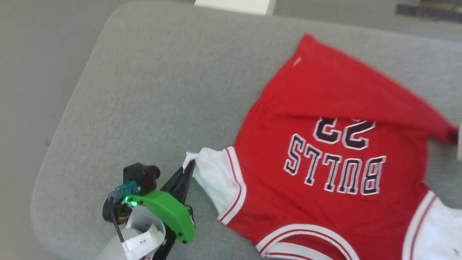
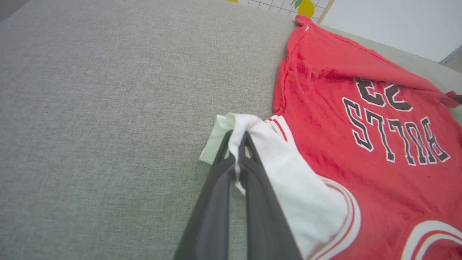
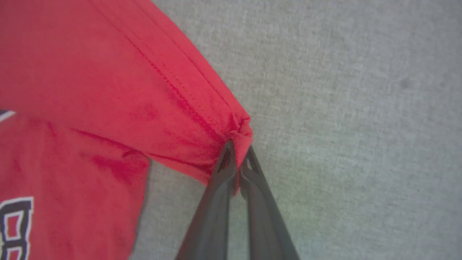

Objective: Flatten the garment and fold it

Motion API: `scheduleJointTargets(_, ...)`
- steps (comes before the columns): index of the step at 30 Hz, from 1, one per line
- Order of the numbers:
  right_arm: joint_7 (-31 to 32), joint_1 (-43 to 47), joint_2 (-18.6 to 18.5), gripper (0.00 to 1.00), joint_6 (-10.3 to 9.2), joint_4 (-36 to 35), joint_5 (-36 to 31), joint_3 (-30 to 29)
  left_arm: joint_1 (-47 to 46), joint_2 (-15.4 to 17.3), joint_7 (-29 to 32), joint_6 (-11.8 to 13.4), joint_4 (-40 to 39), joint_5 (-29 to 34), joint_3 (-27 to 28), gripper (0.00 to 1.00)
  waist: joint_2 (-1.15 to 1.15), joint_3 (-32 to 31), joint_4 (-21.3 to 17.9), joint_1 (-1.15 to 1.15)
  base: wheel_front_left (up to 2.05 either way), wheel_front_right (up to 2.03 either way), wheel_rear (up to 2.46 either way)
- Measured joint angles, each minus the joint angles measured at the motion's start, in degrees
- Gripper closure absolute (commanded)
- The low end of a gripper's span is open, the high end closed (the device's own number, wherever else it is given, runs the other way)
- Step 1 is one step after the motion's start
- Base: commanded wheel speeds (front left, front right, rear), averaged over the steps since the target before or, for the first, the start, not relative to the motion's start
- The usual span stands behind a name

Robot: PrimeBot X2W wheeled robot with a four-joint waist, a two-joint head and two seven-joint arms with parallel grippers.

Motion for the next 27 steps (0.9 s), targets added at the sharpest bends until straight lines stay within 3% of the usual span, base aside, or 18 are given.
scheduleJointTargets(8,2.8,13.5,-2.3,1.0,0.01,-8.7,3.3,-0.1,2.8,0.8,0.1,0.6,1.1,-0.8,0.1,1.0,0.0,-5.4,-3.8,0.0,0.0,0.0,0.0)
scheduleJointTargets(14,8.0,25.4,-3.5,1.0,0.01,-15.9,4.7,-5.4,3.2,0.9,0.2,0.8,1.3,-1.2,0.2,1.0,0.0,-8.2,-6.6,0.0,0.0,0.0,0.0)
scheduleJointTargets(24,11.8,37.1,0.5,1.0,-0.01,-24.8,0.9,-14.5,3.9,0.6,-0.1,1.3,1.5,-2.5,0.4,1.0,0.0,-9.1,-8.2,0.0,0.0,0.0,0.0)
scheduleJointTargets(25,11.9,37.3,0.7,0.22,-0.01,-25.6,0.4,-14.8,3.9,0.7,-0.1,1.3,1.5,-2.5,0.4,1.0,0.0,-9.0,-8.2,0.0,0.0,0.0,0.0)
scheduleJointTargets(26,12.0,37.5,0.9,0.0,-0.02,-26.7,-0.2,-15.2,3.9,0.7,-0.1,1.3,1.5,-2.5,0.3,1.0,0.0,-8.9,-8.1,0.0,0.0,0.0,0.0)
scheduleJointTargets(27,12.2,37.6,1.1,0.0,-0.02,-27.7,-0.7,-15.4,3.9,0.7,0.0,1.3,1.4,-2.4,0.2,1.0,0.0,-8.8,-8.0,0.0,0.0,0.0,0.0)
